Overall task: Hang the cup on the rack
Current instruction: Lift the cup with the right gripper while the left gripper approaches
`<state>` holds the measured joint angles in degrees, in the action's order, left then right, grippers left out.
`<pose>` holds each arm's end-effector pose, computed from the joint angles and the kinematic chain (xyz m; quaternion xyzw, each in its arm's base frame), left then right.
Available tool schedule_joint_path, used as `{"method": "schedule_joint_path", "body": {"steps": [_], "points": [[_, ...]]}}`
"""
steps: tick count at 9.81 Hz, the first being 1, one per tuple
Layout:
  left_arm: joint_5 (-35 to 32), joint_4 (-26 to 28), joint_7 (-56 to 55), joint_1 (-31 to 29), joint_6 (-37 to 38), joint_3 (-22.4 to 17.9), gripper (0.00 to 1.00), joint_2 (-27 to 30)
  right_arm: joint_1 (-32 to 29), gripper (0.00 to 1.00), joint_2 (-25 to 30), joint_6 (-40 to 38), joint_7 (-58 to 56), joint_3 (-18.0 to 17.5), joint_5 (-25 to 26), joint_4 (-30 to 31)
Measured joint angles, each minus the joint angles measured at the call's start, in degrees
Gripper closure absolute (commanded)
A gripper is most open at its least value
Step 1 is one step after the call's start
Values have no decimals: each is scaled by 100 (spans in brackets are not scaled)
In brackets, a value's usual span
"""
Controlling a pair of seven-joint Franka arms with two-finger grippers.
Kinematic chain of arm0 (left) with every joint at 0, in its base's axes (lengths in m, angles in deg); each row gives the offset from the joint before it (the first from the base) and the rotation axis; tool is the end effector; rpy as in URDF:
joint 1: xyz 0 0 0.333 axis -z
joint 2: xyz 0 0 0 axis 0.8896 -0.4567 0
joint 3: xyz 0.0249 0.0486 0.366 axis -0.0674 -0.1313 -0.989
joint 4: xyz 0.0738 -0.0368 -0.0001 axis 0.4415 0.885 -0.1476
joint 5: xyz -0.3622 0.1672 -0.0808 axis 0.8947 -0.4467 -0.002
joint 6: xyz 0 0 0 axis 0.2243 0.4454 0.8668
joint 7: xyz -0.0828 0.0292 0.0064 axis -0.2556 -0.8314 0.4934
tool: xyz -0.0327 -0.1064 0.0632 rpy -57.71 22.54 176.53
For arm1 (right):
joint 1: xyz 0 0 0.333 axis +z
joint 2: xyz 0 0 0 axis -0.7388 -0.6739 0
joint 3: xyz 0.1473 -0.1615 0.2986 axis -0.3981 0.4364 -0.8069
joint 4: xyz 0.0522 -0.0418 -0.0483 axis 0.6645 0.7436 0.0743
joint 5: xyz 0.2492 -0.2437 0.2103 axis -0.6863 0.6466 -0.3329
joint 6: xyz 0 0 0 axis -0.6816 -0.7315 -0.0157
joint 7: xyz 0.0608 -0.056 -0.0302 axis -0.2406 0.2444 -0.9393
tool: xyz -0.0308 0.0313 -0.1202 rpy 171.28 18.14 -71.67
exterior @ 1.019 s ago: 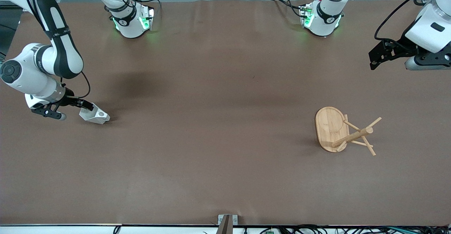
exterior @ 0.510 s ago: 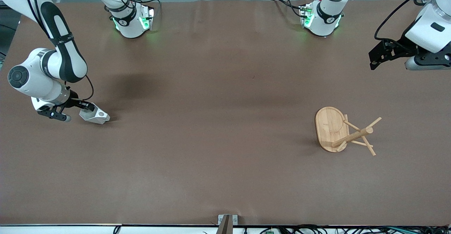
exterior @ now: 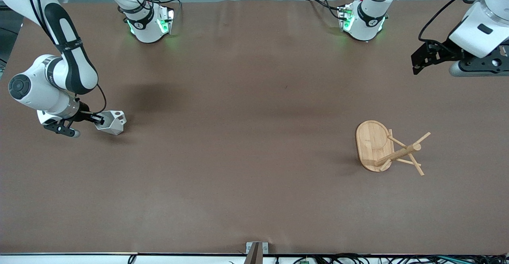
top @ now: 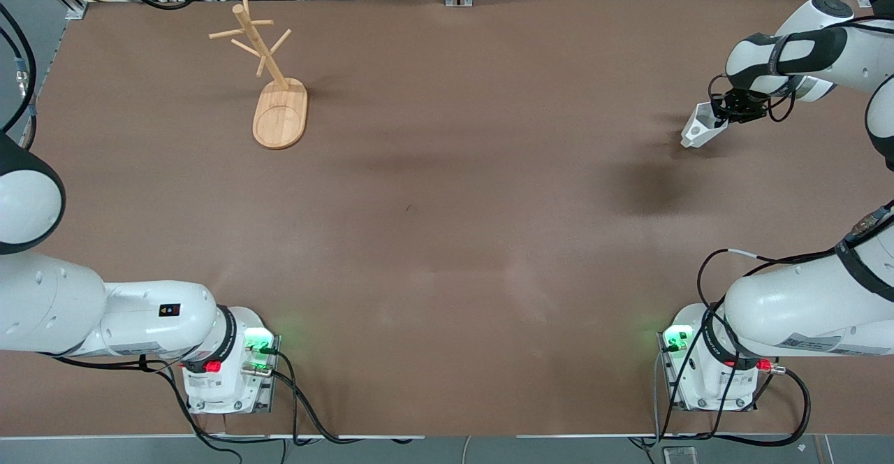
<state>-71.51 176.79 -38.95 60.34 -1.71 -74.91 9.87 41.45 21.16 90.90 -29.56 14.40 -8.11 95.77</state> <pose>0.5374 -0.1086 0.6880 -0.9989 0.0318 0.0115 0.0309 0.5349 -0.1262 0.2555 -0.9912 0.1280 0.0314 0.0117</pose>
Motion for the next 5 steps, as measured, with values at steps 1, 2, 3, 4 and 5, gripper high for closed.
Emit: {"method": "schedule_joint_path", "body": {"steps": [1, 2, 3, 4, 5], "points": [[154, -12, 4, 9, 237, 136, 0, 3, 0, 99, 1, -251, -349, 2, -8, -104], [374, -13, 10, 17, 468, 350, 0, 3, 0, 99, 6, -861, -540, 0, -12, -389], [531, -12, 10, 35, 560, 663, 0, -4, 6, 99, 20, -1590, -591, -6, -13, -800], [685, -11, 8, 77, 513, 987, 0, -30, 15, 99, 49, -2137, -597, -14, -20, -1189], [900, -6, 2, 121, 273, 1270, 0, -86, 21, 99, 111, -2494, -597, -33, -51, -1442]]}}
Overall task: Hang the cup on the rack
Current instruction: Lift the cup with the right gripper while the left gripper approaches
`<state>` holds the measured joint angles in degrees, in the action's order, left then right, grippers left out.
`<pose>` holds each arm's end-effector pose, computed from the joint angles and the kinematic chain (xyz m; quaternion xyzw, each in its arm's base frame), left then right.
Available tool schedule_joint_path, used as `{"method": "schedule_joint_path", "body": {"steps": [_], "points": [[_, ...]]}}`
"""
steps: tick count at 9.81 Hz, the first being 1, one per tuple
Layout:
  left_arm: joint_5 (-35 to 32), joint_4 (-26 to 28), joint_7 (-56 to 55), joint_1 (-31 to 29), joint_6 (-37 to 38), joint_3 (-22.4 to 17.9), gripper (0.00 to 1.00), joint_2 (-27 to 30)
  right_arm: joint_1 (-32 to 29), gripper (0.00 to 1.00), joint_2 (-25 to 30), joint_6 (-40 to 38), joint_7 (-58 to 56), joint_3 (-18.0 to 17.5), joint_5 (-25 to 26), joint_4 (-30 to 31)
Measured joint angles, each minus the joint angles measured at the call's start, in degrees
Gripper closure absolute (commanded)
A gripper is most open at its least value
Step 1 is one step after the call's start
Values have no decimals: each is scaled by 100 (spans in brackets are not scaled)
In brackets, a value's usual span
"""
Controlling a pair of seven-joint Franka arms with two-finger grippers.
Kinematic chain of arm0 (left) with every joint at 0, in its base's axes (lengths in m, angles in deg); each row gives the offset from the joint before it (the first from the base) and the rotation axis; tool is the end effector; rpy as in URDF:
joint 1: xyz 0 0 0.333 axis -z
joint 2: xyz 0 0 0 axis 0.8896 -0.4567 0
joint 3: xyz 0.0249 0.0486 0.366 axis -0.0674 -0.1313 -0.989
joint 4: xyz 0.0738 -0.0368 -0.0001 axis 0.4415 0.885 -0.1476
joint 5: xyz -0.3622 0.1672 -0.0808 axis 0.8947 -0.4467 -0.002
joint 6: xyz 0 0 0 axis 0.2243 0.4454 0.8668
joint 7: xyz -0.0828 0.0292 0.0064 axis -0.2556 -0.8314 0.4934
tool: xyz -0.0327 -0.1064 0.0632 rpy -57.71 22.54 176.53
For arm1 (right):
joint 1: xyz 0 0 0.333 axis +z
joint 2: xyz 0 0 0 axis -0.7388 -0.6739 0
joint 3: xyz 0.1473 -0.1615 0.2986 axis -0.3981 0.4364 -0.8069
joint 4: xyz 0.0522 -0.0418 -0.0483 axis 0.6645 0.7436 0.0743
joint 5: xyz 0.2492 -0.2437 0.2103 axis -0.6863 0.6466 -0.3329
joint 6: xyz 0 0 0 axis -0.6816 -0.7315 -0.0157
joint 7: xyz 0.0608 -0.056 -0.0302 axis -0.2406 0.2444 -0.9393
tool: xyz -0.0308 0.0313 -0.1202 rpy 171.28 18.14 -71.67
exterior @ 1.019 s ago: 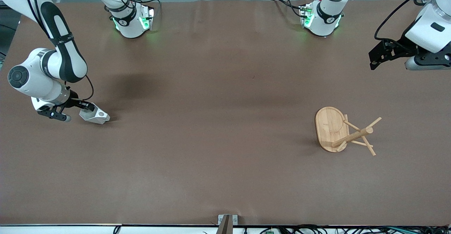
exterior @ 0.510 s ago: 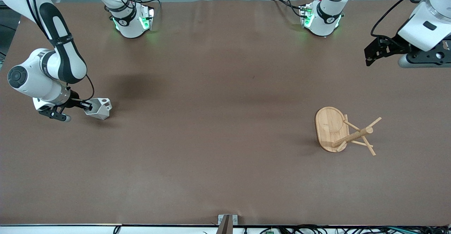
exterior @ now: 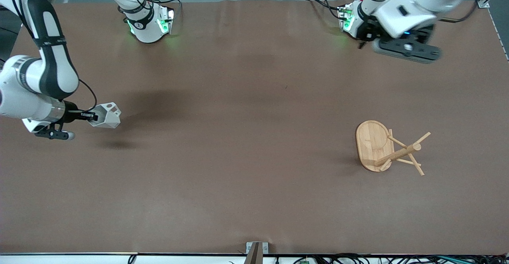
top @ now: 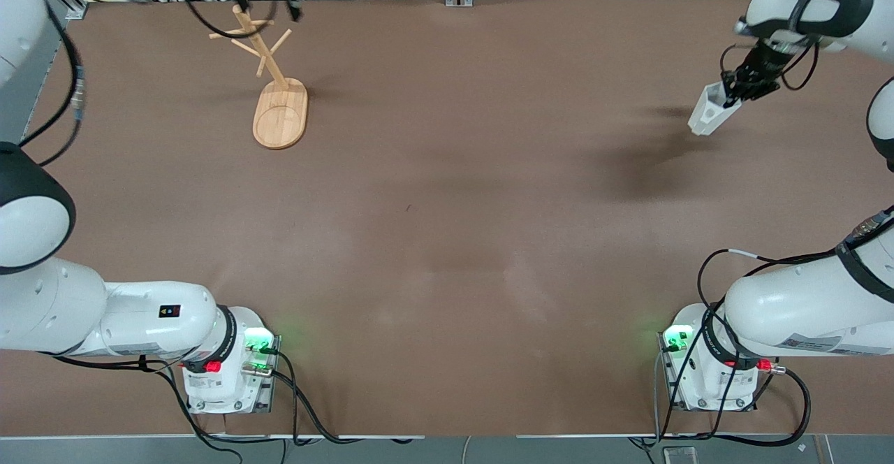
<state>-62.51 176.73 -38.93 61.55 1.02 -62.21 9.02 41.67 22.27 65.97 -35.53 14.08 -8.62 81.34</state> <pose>0.4853 -0.2532 0.6769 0.9846 -0.1607 -0.0601 0.0345 0.5720 -0.1211 0.3369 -0.9910 0.0650 0.1086 0.0428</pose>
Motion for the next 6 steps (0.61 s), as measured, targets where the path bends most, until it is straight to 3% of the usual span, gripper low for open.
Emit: {"method": "schedule_joint_path", "body": {"steps": [1, 4, 6], "points": [[198, -2, 19, 20, -325, 266, 0, -59, 14, 99, 92, -235, 61, -27, -144, -112], [290, -3, 597, 64, -1048, 1297, 0, -184, 224, 99, 495, -1019, 644, -191, -1256, -144], [294, -3, 694, 81, -1782, 1843, 0, -230, 293, 99, 757, -1293, 1321, -694, -2009, -177]]}}
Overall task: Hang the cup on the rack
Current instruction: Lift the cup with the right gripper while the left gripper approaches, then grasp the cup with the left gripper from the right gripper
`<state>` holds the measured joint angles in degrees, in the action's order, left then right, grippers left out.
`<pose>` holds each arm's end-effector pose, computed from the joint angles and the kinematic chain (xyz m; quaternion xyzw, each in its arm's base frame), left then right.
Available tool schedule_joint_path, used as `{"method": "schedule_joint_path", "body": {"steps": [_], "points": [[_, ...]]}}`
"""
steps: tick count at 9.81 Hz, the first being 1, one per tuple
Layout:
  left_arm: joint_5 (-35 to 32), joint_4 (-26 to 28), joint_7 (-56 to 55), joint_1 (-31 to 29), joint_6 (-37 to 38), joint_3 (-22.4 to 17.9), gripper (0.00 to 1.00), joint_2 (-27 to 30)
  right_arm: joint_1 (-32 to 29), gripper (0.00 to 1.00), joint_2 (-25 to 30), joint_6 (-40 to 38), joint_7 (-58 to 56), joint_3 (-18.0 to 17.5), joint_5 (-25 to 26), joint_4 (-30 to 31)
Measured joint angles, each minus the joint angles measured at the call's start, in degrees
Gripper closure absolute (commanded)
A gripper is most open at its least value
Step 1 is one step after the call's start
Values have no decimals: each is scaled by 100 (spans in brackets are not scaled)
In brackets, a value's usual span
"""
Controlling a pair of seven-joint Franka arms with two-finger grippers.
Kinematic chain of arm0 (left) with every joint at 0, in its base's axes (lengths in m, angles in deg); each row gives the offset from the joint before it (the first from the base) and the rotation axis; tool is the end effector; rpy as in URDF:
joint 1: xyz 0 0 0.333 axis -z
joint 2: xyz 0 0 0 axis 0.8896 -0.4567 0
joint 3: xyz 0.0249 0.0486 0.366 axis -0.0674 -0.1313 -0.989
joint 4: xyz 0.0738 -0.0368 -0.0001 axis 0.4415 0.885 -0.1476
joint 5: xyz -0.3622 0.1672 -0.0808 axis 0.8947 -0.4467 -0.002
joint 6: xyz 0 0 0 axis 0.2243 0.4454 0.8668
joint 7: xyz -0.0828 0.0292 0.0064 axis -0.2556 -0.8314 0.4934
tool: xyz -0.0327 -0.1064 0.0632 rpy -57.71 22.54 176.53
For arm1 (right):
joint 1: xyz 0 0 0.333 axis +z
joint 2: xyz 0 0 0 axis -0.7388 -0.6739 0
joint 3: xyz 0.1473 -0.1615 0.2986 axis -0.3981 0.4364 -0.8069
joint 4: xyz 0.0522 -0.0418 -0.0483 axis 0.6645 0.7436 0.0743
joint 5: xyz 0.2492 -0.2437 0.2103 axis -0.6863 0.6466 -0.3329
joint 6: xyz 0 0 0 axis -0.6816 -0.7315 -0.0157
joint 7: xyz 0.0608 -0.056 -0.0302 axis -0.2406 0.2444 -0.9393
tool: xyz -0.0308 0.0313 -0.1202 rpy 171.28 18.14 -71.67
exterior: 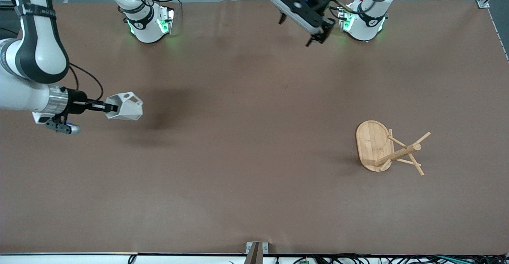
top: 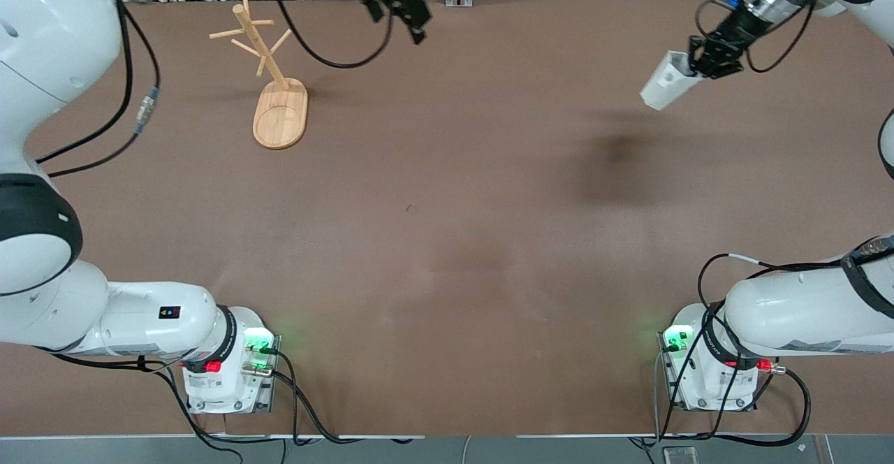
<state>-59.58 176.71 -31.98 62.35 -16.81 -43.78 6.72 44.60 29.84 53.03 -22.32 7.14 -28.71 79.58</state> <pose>0.4139 -0.4289 0.6900 0.9214 -0.3666 0.0505 0.1185 0.5619 0.0153 0.4212 -0.9573 0.1493 0.1474 0.1991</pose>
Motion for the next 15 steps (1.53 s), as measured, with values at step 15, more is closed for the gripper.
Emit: {"method": "schedule_joint_path", "body": {"steps": [15], "points": [[-235, 127, 2664, 646, -3369, 476, 0, -1710, 131, 100, 32, -1139, 3150, -1642, -3566, -540]]}}
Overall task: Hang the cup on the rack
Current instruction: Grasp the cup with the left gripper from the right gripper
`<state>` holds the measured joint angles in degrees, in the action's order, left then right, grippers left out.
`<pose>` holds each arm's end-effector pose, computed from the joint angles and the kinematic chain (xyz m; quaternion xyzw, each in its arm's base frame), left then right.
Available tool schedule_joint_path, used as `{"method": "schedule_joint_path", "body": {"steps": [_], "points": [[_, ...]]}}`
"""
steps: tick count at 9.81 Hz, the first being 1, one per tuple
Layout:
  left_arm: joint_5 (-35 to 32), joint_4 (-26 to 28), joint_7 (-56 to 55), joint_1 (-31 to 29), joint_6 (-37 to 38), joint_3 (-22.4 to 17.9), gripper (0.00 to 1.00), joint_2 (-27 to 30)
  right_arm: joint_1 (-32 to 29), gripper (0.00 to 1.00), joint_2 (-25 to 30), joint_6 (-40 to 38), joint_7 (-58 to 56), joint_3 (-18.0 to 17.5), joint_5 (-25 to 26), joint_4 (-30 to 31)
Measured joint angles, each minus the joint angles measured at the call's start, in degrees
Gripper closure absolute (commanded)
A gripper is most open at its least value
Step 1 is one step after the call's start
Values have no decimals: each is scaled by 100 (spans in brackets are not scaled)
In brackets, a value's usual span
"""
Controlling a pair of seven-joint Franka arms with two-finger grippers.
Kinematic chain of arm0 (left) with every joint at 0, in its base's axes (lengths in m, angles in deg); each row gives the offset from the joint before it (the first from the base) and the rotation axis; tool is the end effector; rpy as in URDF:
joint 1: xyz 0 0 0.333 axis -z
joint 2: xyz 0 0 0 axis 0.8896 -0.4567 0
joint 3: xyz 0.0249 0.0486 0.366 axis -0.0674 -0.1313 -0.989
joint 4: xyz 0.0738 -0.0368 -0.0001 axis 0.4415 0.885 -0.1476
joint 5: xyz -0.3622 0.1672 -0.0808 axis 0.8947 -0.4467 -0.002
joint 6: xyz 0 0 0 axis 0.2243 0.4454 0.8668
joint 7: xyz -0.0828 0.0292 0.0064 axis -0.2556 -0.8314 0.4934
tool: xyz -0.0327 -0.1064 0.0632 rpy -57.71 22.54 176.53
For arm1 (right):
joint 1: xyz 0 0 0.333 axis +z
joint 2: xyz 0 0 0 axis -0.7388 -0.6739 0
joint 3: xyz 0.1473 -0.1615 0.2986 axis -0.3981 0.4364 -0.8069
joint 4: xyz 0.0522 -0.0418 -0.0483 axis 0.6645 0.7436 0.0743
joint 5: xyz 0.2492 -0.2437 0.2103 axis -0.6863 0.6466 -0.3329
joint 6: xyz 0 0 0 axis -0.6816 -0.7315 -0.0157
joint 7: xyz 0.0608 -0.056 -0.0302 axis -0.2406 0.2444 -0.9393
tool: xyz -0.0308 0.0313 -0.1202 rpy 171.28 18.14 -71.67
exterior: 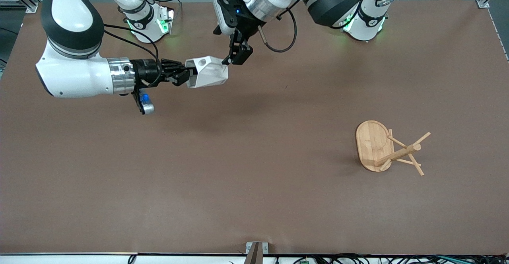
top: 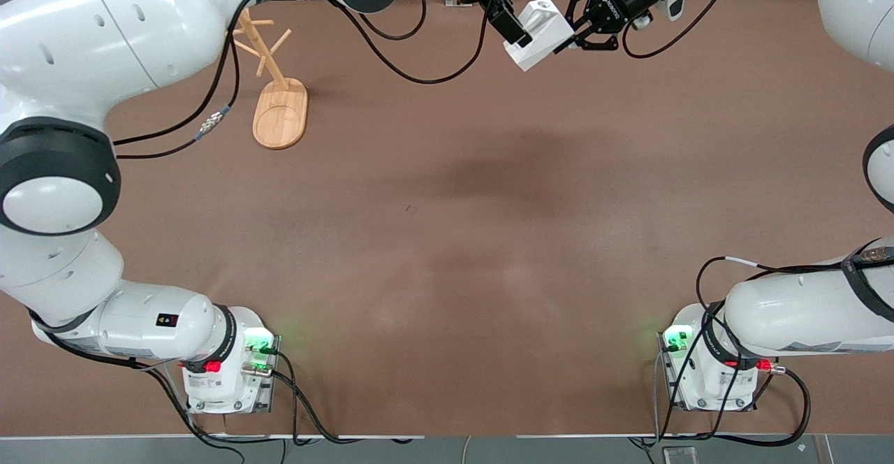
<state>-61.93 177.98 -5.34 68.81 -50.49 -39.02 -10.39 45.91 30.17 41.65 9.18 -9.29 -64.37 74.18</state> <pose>0.4654 -0.5392 0.6170 0.7612 -0.5640 0.2180 0.2344 0.5305 0.2463 0.5123 -0.8017 0.2715 0.3708 0.3821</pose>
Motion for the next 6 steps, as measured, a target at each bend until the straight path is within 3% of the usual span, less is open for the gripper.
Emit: {"method": "schedule_joint_path", "body": {"steps": [6], "points": [[-169, 26, 127, 1, -54, 38, 0, -293, 9, 100, 135, -42, -76, -50, -368, 211]]}}
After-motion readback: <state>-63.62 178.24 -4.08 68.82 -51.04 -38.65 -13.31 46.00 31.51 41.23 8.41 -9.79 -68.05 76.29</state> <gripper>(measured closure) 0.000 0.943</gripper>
